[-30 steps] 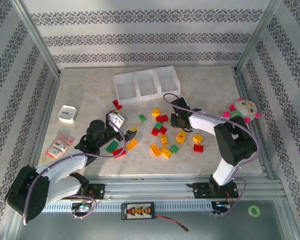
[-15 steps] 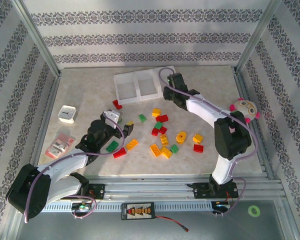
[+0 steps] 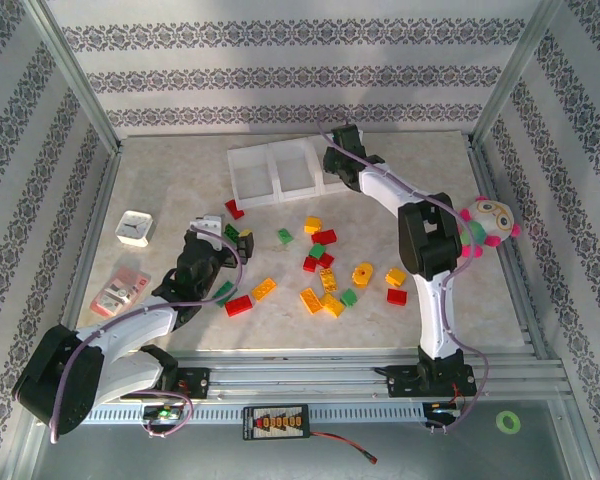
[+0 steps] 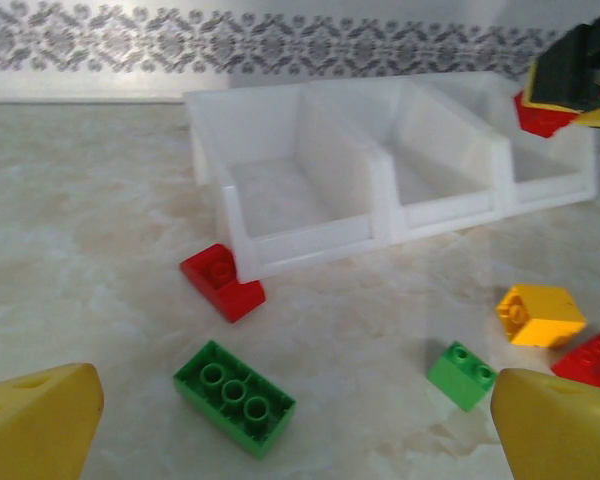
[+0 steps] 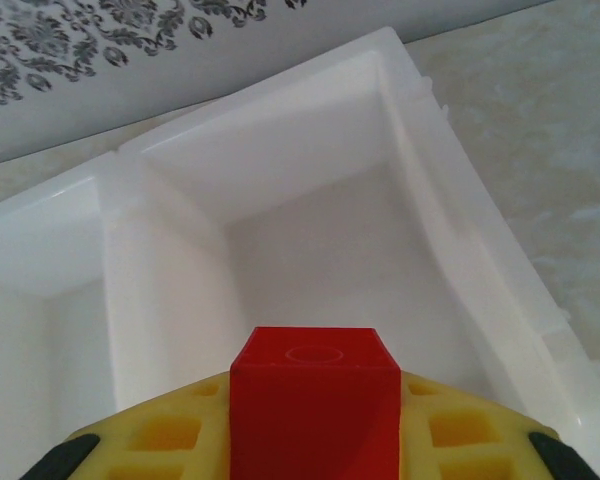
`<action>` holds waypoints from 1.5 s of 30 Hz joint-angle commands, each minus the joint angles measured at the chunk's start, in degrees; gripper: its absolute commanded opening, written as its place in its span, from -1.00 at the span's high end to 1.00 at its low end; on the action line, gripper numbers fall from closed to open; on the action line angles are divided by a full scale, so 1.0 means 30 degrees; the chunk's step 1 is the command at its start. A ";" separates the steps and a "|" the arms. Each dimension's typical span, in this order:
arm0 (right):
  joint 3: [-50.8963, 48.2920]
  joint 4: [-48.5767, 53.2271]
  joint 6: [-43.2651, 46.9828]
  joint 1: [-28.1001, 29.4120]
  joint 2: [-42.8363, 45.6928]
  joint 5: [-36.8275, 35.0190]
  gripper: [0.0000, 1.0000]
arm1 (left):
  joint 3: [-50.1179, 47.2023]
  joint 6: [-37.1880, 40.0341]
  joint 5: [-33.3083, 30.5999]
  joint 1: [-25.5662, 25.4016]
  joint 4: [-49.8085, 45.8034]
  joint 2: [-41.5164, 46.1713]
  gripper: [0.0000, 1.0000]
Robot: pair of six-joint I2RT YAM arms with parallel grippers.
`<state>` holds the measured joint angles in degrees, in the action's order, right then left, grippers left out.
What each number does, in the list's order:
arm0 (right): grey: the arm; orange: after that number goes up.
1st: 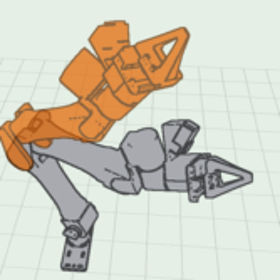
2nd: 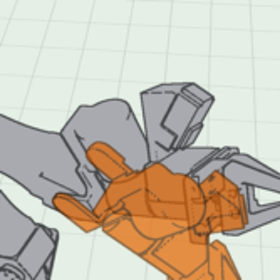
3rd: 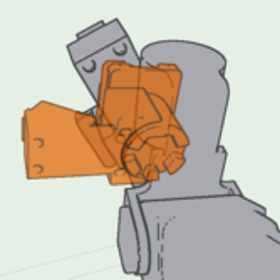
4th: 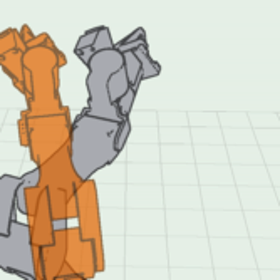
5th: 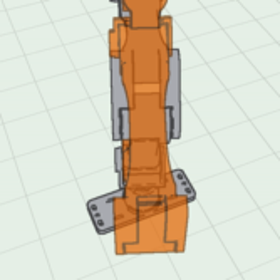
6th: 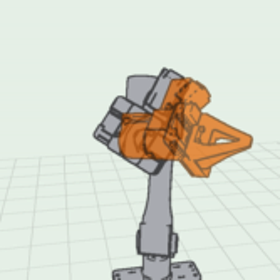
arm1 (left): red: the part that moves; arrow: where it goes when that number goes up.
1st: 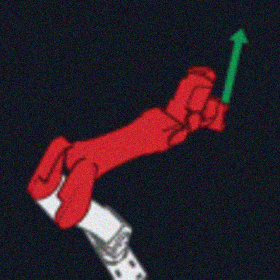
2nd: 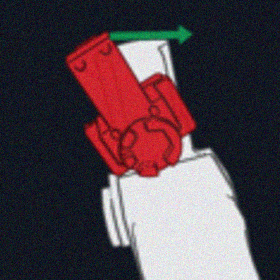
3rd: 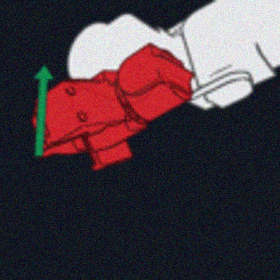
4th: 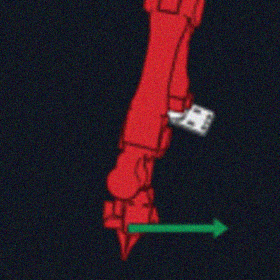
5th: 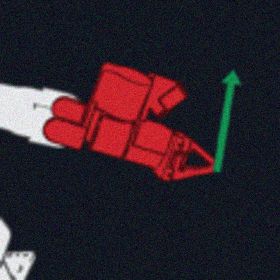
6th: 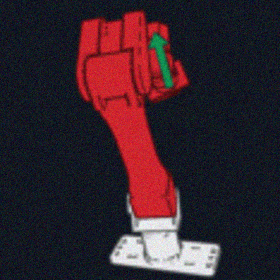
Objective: Sort the legos into containers by color
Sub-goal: Place the lego in the container, then pick up the lego from the center of the table.
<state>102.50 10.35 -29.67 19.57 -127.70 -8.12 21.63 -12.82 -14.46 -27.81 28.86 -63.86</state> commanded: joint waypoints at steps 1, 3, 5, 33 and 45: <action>0.1171 0.0403 0.0120 -0.0106 -0.0463 -0.0064 0.26 | 0.1272 -0.1250 -0.1839 -0.0265 -0.2395 -0.0218 -0.99; 0.1151 0.0260 0.0483 -0.0132 -0.0200 -0.0219 -0.13 | 0.2173 -0.1361 -0.2041 -0.0276 -0.4182 -0.0498 -0.99; 0.0942 0.0195 0.0866 -0.0115 0.0359 -0.0382 -0.43 | 0.2757 -0.1988 -0.2679 -0.0243 -0.5220 -0.0772 -0.99; -1.8547 -0.6246 0.0913 0.4814 1.6141 0.2303 -0.94 | 1.3382 -1.2423 -0.1985 0.1975 -1.6370 -1.2701 -0.64; -1.8375 -0.6920 0.0509 0.5076 1.5238 0.2569 -0.94 | 1.4581 -1.2679 -0.0193 0.2256 -1.6293 -1.4910 -0.06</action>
<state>47.33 -8.51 -26.92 34.02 -81.23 -0.95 64.16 -49.93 -16.08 -21.98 -17.87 -107.44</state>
